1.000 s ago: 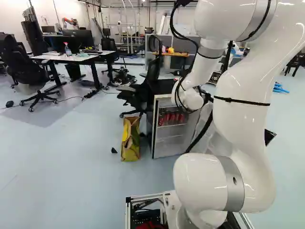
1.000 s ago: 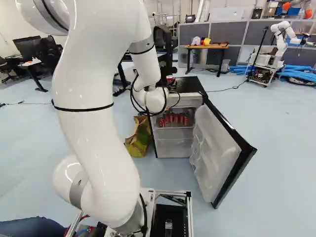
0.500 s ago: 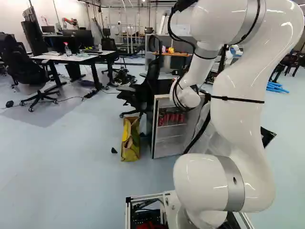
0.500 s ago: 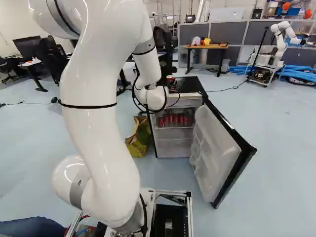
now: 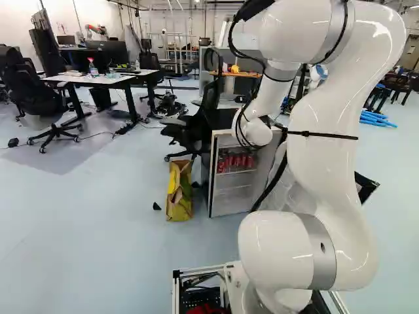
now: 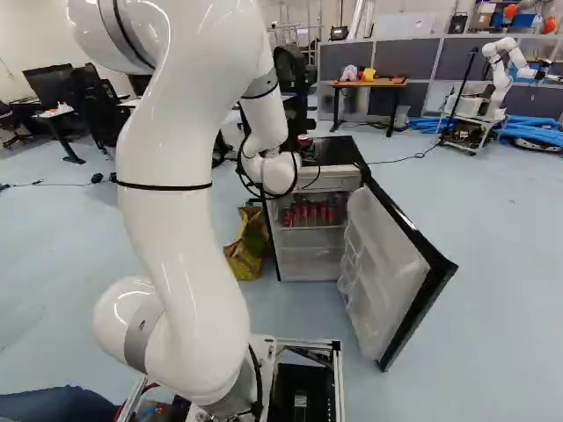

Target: Grab a drink from the fridge

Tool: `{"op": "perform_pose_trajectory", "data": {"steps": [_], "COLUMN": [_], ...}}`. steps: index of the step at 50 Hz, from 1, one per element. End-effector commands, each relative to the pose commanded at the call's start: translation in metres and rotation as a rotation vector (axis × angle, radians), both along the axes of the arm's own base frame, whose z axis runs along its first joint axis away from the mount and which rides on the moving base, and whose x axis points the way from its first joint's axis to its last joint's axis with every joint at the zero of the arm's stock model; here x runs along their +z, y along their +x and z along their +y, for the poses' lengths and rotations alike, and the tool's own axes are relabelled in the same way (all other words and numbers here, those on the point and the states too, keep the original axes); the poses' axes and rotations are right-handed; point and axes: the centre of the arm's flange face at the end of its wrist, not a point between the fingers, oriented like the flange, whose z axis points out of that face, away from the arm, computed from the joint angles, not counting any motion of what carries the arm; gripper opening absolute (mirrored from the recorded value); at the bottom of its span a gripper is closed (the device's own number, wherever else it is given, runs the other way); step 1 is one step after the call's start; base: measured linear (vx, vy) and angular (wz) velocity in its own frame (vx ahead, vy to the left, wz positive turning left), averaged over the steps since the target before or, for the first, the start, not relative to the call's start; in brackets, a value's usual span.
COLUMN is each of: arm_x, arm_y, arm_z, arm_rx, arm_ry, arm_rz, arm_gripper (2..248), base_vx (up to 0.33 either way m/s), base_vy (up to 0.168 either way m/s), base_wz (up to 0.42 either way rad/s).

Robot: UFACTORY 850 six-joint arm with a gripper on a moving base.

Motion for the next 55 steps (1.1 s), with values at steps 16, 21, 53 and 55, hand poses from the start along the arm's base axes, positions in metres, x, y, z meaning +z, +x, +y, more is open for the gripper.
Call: {"op": "perform_pose_trajectory", "data": {"steps": [16, 21, 53, 55], "arm_x": [-0.0008, -0.0008, -0.0008, -0.0008], "arm_y": [0.0016, 0.0016, 0.0016, 0.0016], "arm_z": [-0.0004, -0.0004, -0.0004, -0.0004], "arm_rx": [-0.004, -0.004, -0.004, -0.004], "arm_ry": [0.002, 0.002, 0.002, 0.002], "arm_rz": [0.005, 0.005, 0.005, 0.005], "arm_gripper": [92, 92, 244, 247], "base_vx": [0.0, 0.0, 0.0, 0.0], "base_vy": [0.0, 0.0, 0.0, 0.0], "base_wz": [0.0, 0.0, 0.0, 0.0]}}
